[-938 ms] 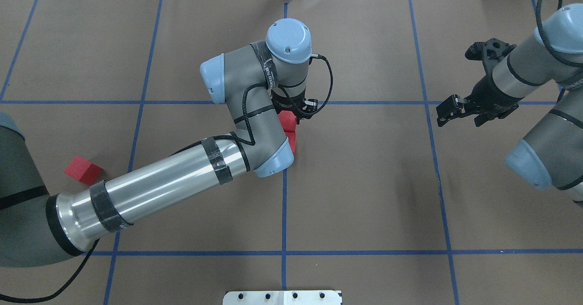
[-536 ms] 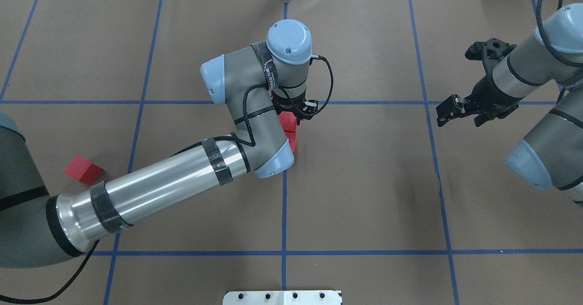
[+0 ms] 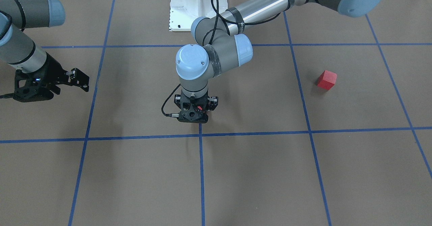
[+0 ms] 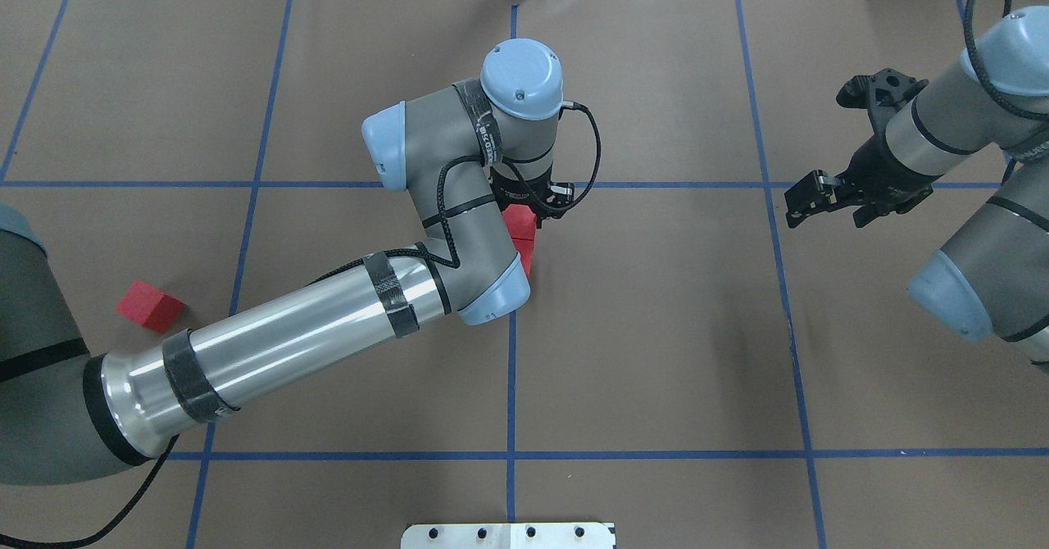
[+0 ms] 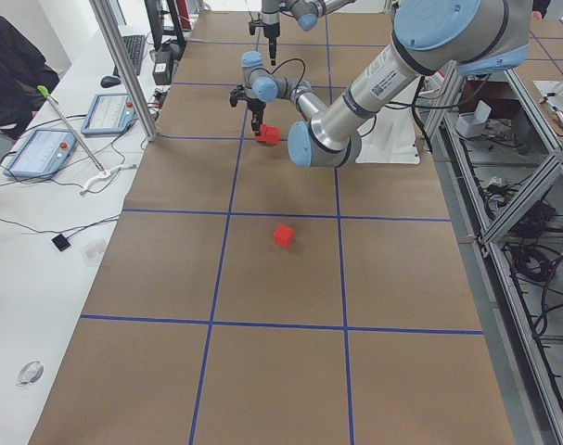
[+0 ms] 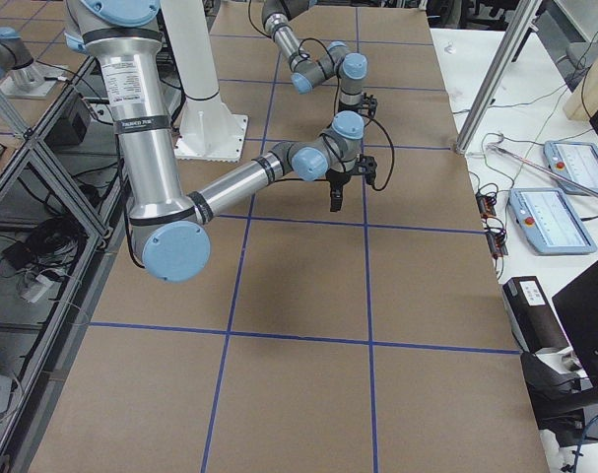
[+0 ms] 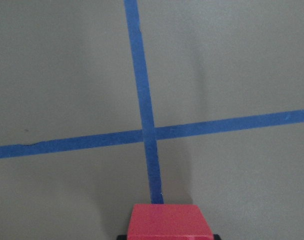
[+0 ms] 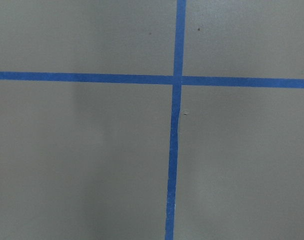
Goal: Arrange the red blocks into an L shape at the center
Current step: 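Lower the cube against the center cube's far side, adjusting its position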
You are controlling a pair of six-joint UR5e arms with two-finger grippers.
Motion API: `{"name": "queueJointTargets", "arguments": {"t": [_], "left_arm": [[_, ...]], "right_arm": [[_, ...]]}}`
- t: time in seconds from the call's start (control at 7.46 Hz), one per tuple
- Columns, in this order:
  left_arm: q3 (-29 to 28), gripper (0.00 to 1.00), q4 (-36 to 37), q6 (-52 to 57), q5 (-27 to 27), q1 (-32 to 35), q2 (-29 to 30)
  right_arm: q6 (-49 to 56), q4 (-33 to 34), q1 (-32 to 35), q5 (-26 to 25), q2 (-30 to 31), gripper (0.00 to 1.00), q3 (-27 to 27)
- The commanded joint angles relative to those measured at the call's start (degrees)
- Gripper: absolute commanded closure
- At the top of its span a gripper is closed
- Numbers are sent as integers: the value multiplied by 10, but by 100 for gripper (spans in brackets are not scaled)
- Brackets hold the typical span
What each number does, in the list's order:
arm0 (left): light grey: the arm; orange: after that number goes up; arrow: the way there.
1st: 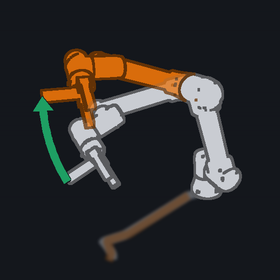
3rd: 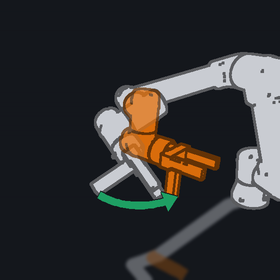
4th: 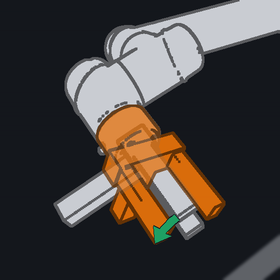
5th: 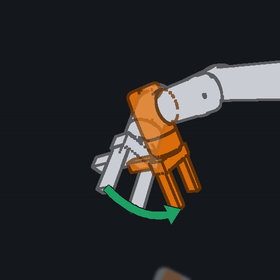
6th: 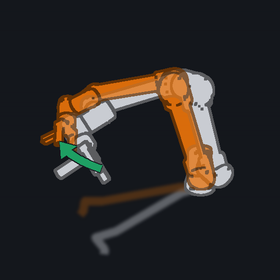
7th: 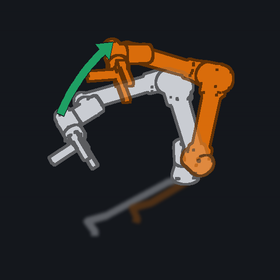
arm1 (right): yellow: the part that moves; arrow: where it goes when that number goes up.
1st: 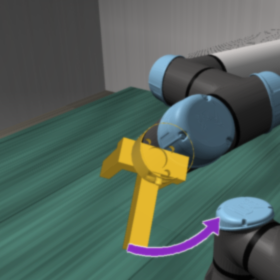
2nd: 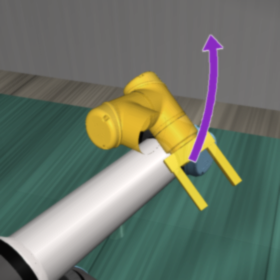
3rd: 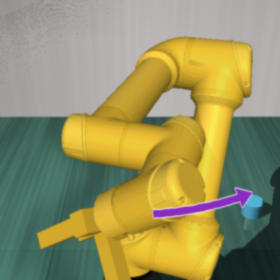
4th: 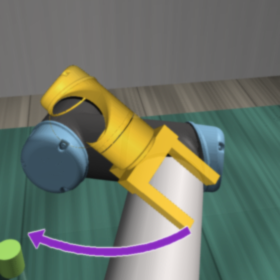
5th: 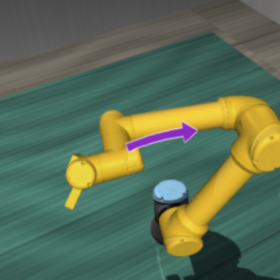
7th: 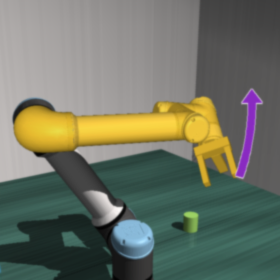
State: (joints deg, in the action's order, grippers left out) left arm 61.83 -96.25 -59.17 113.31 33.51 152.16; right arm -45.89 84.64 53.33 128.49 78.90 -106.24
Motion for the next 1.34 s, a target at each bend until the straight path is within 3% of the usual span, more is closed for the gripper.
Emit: {"name": "queueJointTargets", "arguments": {"t": [0.0, 1.21], "left_arm": [[1, 100, 0, 0, 1, 0, 0], [13, 100, -1, -15, 2, -1, -10]], "right_arm": [[0, 0, -1, -1, 0, 0, 2], [0, 0, -1, -1, -2, 0, 2]]}}
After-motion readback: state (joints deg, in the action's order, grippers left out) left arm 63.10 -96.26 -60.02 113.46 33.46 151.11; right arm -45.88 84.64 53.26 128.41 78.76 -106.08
